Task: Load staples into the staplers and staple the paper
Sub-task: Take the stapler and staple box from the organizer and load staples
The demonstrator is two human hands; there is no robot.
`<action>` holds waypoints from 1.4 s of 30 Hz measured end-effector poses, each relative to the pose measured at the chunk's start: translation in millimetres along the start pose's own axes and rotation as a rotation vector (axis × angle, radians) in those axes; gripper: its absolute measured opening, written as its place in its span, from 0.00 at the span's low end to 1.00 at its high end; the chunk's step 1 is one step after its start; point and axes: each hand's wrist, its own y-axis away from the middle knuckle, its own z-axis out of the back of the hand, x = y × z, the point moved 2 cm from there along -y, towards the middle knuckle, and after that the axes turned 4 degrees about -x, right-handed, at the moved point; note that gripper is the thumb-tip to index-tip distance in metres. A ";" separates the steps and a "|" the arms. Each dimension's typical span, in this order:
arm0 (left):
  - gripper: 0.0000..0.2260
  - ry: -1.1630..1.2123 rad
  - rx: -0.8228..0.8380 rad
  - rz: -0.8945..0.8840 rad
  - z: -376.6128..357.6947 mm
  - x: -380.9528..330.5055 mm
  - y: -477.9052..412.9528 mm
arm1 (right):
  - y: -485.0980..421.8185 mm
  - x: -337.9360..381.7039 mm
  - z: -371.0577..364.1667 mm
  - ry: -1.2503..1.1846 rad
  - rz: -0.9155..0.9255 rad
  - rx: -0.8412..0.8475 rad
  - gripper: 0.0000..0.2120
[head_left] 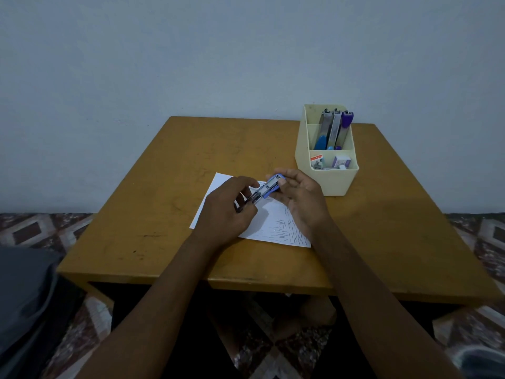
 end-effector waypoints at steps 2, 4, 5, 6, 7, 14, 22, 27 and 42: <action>0.17 -0.048 0.019 -0.023 -1.3 0.5 0.9 | 0.0 -0.1 -0.4 -0.004 -0.006 0.013 0.08; 0.19 -0.079 0.045 -0.044 -2.2 -0.4 2.0 | -0.1 -0.6 -1.0 0.010 -0.009 0.027 0.09; 0.20 -0.093 0.059 -0.052 -2.6 -1.1 2.2 | -0.2 -0.9 -1.4 0.023 -0.007 0.032 0.09; 0.21 -0.102 0.070 -0.058 -2.7 -2.1 2.6 | -0.1 -1.1 -1.8 0.033 -0.004 0.036 0.10; 0.22 -0.103 0.079 -0.060 -2.7 -2.6 2.7 | 0.2 -1.2 -2.4 0.041 -0.002 0.038 0.10; 0.17 0.153 0.088 0.182 -0.5 1.8 -0.5 | 2.3 0.5 -5.0 0.012 0.006 0.091 0.10; 0.04 0.205 0.142 0.342 -0.8 6.0 -6.0 | 6.1 1.8 -10.1 -0.053 0.007 0.187 0.11; 0.05 0.145 0.048 0.286 2.5 11.3 -6.0 | 5.7 -0.3 -10.6 0.106 0.049 0.126 0.10; 0.05 -0.142 -0.160 0.219 3.8 12.0 -5.9 | 13.4 2.8 -9.5 0.665 0.315 -0.168 0.05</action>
